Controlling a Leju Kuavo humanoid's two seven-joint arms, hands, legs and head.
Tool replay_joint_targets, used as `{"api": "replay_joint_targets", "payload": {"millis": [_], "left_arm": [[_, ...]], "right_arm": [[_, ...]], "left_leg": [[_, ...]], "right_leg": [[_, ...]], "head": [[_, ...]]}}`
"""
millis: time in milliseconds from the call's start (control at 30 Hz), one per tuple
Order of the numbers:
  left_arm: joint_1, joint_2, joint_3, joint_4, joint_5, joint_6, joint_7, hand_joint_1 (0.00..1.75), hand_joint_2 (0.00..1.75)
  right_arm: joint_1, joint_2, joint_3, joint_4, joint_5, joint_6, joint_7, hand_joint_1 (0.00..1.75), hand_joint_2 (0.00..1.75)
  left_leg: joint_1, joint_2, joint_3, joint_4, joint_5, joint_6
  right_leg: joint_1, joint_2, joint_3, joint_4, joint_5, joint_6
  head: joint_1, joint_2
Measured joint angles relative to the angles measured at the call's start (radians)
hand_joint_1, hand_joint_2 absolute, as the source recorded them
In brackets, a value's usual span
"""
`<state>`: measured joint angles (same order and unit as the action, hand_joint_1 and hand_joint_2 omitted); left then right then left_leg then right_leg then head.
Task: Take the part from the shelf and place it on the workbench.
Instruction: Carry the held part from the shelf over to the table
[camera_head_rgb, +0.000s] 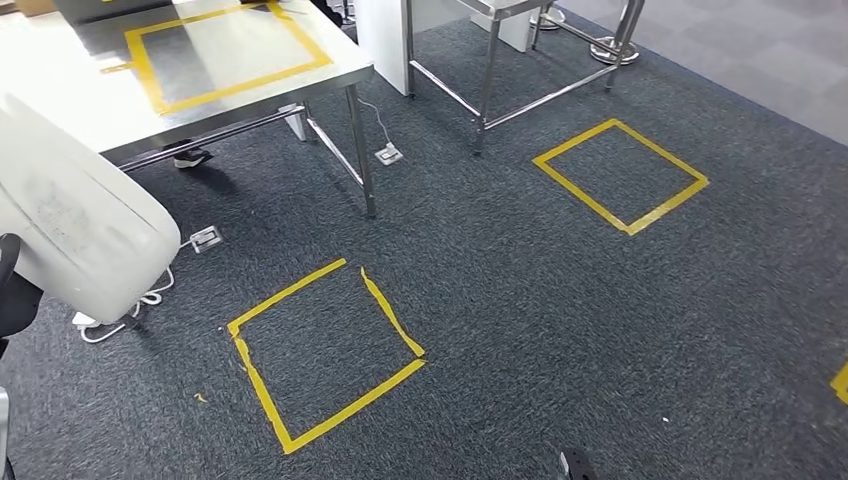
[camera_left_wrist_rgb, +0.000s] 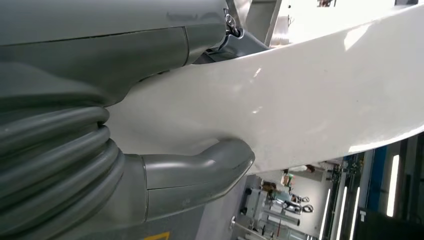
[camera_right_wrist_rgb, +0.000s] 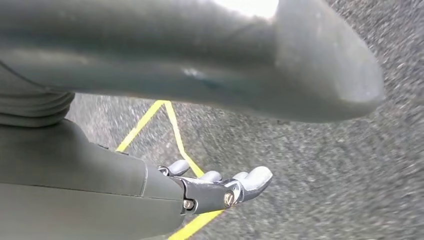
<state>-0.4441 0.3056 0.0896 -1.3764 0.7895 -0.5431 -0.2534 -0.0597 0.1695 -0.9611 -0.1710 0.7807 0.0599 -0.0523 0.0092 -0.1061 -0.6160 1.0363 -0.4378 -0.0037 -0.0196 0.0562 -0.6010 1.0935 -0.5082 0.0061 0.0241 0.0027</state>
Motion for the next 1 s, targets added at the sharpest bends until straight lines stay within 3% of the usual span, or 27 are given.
{"api": "replay_joint_targets", "payload": {"millis": [67, 133, 200, 267, 333, 367, 400, 433, 500, 533, 567, 633, 667, 733, 767, 833, 867, 900, 1000], "left_arm": [[0.000, 0.000, 0.000, -0.001, 0.000, 0.000, -0.001, 1.75, 1.75], [0.002, 0.002, 0.000, -0.002, 0.000, 0.000, -0.001, 1.75, 1.75], [0.004, 0.007, 0.001, -0.003, -0.002, 0.000, -0.003, 1.75, 1.75], [0.006, 0.010, 0.002, -0.005, -0.006, 0.000, -0.007, 1.75, 1.75], [0.011, 0.009, 0.002, -0.007, -0.013, 0.000, -0.010, 1.75, 1.75], [0.015, 0.009, 0.002, -0.007, -0.018, 0.000, -0.010, 1.75, 1.75], [0.018, 0.009, 0.002, -0.008, -0.021, 0.000, -0.011, 1.75, 1.75], [0.021, 0.010, 0.002, -0.011, -0.023, 0.000, -0.011, 1.75, 1.75], [0.021, 0.010, 0.002, -0.018, -0.029, 0.000, -0.012, 1.75, 1.75], [0.021, 0.010, 0.002, -0.022, -0.031, 0.000, -0.012, 1.75, 1.75], [0.020, 0.010, 0.002, -0.025, -0.036, 0.002, -0.013, 1.75, 1.75], [0.022, 0.010, 0.002, -0.027, -0.044, 0.005, -0.013, 1.75, 1.75], [0.022, 0.010, 0.002, -0.027, -0.049, 0.007, -0.015, 1.75, 1.75], [0.019, 0.008, 0.001, -0.028, -0.057, 0.009, -0.017, 1.75, 1.75], [0.017, 0.006, 0.001, -0.029, -0.060, 0.010, -0.018, 1.75, 1.75], [0.017, -0.001, 0.000, -0.027, -0.063, 0.012, -0.018, 1.75, 1.75], [0.018, -0.003, 0.000, -0.026, -0.065, 0.013, -0.018, 1.75, 1.75], [0.018, -0.004, 0.000, -0.025, -0.066, 0.014, -0.018, 1.75, 1.75], [0.017, -0.005, 0.000, -0.025, -0.067, 0.017, -0.018, 1.75, 1.75]], "right_arm": [[0.001, 0.000, 0.000, 0.000, 0.002, 0.000, 0.000, 0.00, 0.00], [0.001, 0.000, -0.001, 0.000, 0.003, 0.000, 0.000, 0.00, 0.00], [-0.001, 0.000, -0.001, 0.000, 0.004, 0.000, -0.001, 0.00, 0.00], [0.000, 0.000, -0.002, 0.000, 0.006, 0.000, -0.003, 0.00, 0.00], [0.003, 0.000, -0.002, 0.000, 0.009, 0.001, -0.003, 0.00, 0.00], [0.004, 0.000, -0.002, 0.000, 0.011, 0.001, -0.003, 0.00, 0.00], [0.004, 0.000, -0.002, 0.000, 0.013, 0.002, -0.004, 0.00, 0.00], [0.003, 0.000, -0.002, 0.000, 0.015, 0.002, -0.004, 0.00, 0.00], [0.002, 0.000, -0.002, 0.000, 0.019, 0.002, -0.004, 0.00, 0.00], [0.001, 0.000, -0.002, 0.000, 0.020, 0.002, -0.004, 0.00, 0.00], [0.001, 0.000, -0.002, 0.000, 0.022, 0.002, -0.004, 0.00, 0.00], [-0.001, 0.000, -0.002, 0.000, 0.023, 0.002, -0.004, 0.00, 0.00], [-0.003, 0.000, -0.002, 0.000, 0.023, 0.003, -0.005, 0.00, 0.00], [-0.005, 0.000, -0.002, 0.000, 0.021, 0.003, -0.006, 0.00, 0.00], [-0.005, 0.000, -0.002, 0.000, 0.020, 0.002, -0.006, 0.00, 0.00], [-0.003, 0.000, -0.002, 0.000, 0.017, 0.002, -0.007, 0.00, 0.00], [-0.001, 0.000, -0.002, 0.000, 0.013, 0.002, -0.007, 0.00, 0.00], [-0.001, 0.000, -0.004, 0.000, 0.008, 0.002, -0.008, 0.00, 0.00], [-0.005, 0.000, -0.013, 0.000, -0.010, 0.002, -0.009, 0.00, 0.00]], "left_leg": [[0.001, -0.026, -0.006, 0.001, 0.003, -0.015], [0.004, -0.042, -0.013, -0.004, 0.009, -0.029], [0.001, 0.004, -0.030, 0.024, -0.008, -0.037], [-0.002, 0.071, -0.076, 0.124, -0.060, -0.042], [0.001, 0.093, -0.129, 0.236, -0.104, -0.046], [0.002, 0.096, -0.137, 0.255, -0.104, -0.047], [0.002, 0.101, -0.126, 0.238, -0.086, -0.047], [0.002, 0.112, -0.097, 0.186, -0.056, -0.046], [-0.006, 0.163, -0.028, 0.057, -0.012, -0.037], [-0.011, 0.181, -0.007, 0.017, -0.004, -0.030], [-0.015, 0.188, 0.001, -0.001, -0.005, -0.023], [-0.013, 0.162, 0.001, -0.005, -0.004, -0.009], [-0.010, 0.148, 0.001, -0.008, -0.002, -0.004], [-0.003, 0.124, 0.001, -0.012, 0.001, 0.008], [-0.002, 0.113, 0.001, -0.012, 0.002, 0.012], [-0.002, 0.090, -0.001, -0.011, 0.001, 0.016], [-0.002, 0.078, -0.001, -0.010, 0.001, 0.017], [-0.001, 0.069, -0.001, -0.008, 0.000, 0.016], [-0.001, 0.046, -0.002, 0.001, -0.005, 0.006]], "right_leg": [[0.000, 0.017, 0.017, -0.040, 0.004, -0.004], [0.002, -0.009, 0.021, -0.046, 0.010, -0.016], [0.000, -0.034, 0.027, -0.054, 0.016, -0.031], [0.001, -0.059, 0.028, -0.058, 0.017, -0.040], [0.004, -0.087, 0.028, -0.058, 0.014, -0.045], [0.005, -0.102, 0.029, -0.058, 0.012, -0.046], [0.005, -0.117, 0.030, -0.058, 0.010, -0.046], [0.005, -0.131, 0.033, -0.058, 0.007, -0.044], [0.009, -0.157, 0.040, -0.056, 0.000, -0.038], [0.012, -0.168, 0.043, -0.056, -0.003, -0.033], [0.017, -0.181, 0.047, -0.057, -0.006, -0.029], [0.020, -0.202, 0.053, -0.060, -0.011, -0.019], [0.018, -0.187, 0.053, -0.053, -0.019, -0.013], [0.013, -0.120, 0.025, 0.011, -0.058, -0.001], [0.011, -0.083, -0.005, 0.073, -0.088, 0.002], [0.011, -0.060, -0.073, 0.201, -0.137, 0.005], [0.011, -0.058, -0.092, 0.229, -0.135, 0.005], [0.010, -0.058, -0.092, 0.217, -0.114, 0.004], [0.007, -0.050, -0.018, 0.031, -0.010, 0.000]], "head": [[0.000, 0.000], [0.000, 0.000], [-0.006, 0.000], [-0.015, 0.000], [-0.018, 0.000], [-0.018, 0.000], [-0.018, 0.000], [-0.018, 0.000], [-0.019, 0.000], [-0.019, 0.000], [-0.019, 0.000], [-0.017, 0.000], [-0.016, 0.000], [-0.013, 0.000], [-0.010, 0.000], [-0.005, 0.000], [-0.004, 0.000], [-0.003, 0.000], [0.000, 0.000]]}}
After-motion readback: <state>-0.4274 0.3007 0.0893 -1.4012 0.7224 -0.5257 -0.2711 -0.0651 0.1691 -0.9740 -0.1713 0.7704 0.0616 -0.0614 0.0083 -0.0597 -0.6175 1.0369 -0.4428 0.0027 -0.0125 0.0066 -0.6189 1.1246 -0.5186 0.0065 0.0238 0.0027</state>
